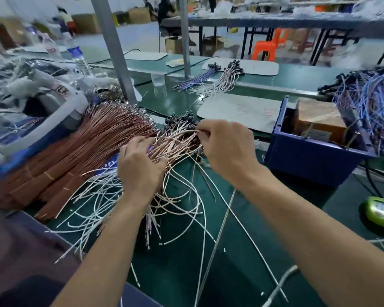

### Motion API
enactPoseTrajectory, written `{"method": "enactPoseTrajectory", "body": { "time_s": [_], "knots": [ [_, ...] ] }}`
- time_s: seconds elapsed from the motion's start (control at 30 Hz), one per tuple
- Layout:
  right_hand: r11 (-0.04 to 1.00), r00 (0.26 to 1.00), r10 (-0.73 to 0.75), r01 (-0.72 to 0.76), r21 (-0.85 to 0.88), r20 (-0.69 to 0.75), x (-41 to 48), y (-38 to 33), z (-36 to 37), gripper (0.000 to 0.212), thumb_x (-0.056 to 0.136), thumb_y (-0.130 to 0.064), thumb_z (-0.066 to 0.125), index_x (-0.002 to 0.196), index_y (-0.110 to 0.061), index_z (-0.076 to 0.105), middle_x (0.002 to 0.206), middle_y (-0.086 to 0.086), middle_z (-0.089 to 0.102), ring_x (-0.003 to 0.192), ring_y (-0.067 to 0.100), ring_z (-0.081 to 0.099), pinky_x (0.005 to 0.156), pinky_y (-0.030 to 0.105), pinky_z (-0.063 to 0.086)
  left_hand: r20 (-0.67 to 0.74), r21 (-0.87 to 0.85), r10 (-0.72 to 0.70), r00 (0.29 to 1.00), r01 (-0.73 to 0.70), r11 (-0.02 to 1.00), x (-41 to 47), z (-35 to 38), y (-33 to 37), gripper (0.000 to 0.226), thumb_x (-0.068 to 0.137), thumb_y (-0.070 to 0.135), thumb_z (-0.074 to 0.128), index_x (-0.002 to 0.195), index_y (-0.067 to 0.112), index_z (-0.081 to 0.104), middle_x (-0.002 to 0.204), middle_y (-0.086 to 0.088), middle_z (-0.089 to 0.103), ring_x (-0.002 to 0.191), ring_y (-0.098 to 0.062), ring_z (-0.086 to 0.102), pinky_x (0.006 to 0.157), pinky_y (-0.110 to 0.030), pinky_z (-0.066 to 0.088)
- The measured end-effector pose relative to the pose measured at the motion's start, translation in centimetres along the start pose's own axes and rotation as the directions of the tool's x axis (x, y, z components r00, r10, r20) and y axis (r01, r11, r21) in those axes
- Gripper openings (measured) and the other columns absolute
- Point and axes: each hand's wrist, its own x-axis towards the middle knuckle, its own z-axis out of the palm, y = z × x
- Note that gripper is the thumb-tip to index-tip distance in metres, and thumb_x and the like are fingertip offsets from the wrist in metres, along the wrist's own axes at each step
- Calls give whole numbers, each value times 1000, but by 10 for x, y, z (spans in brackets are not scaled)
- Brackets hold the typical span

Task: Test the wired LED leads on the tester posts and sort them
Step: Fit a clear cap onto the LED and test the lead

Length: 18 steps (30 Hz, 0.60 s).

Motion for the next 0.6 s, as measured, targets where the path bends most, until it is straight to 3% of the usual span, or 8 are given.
{"method": "enactPoseTrajectory", "body": {
  "time_s": [0.13,0.17,0.23,0.3,0.37,0.43,0.53,0.6],
  "knots": [
    [942,977,210,-191,277,-40,-42,23,-34,15,97,-27,62,96,-27,77,74,-9,74,68,19,66,67,40,56,-160,-175,194,968,-221,959,-26,-13,42,56,80,32,84,132,32,62,126,8,67,118,-10,57,102,-21,36],
    [905,962,273,-245,349,-33,-55,34,-41,15,96,-24,64,89,-28,77,68,-11,71,60,13,64,61,37,55,-96,-352,149,984,-174,920,-29,-16,58,44,83,33,82,123,36,64,109,14,72,103,-4,63,91,-17,44],
    [827,924,383,-341,446,-4,-82,55,-51,22,94,-19,67,77,-30,75,60,-13,68,49,7,59,46,25,48,297,-732,45,954,197,652,-36,-15,92,19,91,28,75,108,31,69,86,9,76,78,-4,69,70,-16,55],
    [759,888,457,-419,499,50,-109,74,-60,24,91,-17,69,72,-31,74,55,-7,66,43,4,52,43,24,43,629,-702,162,760,467,538,-47,-3,122,11,96,20,69,107,22,70,81,1,77,68,-9,69,61,-18,53],
    [687,858,503,-472,552,107,-132,88,-69,20,86,-17,68,75,-32,75,53,-1,65,47,10,56,50,30,46,715,-621,227,661,451,641,-63,18,145,7,98,15,67,102,20,70,81,-3,76,62,-11,69,55,-17,49],
    [633,830,532,-522,572,169,-152,100,-79,14,77,-23,65,77,-31,76,52,-1,63,47,12,57,50,29,46,701,-637,232,674,446,629,-80,35,161,11,96,8,67,94,17,73,81,-5,77,65,-13,72,54,-19,48],
    [608,776,567,-621,495,278,-179,122,-96,18,67,-27,61,76,-28,77,51,2,62,46,12,54,51,26,42,707,-691,245,664,573,440,-92,50,175,24,96,-1,57,92,15,75,90,-6,80,83,-16,77,61,-19,55],
    [594,724,572,-690,414,386,-194,138,-110,19,67,-30,62,77,-27,77,52,4,63,48,15,54,53,32,43,703,-696,211,679,596,400,-93,57,180,32,95,-4,49,90,13,75,88,-8,79,77,-19,77,57,-20,55]
  ]
}}
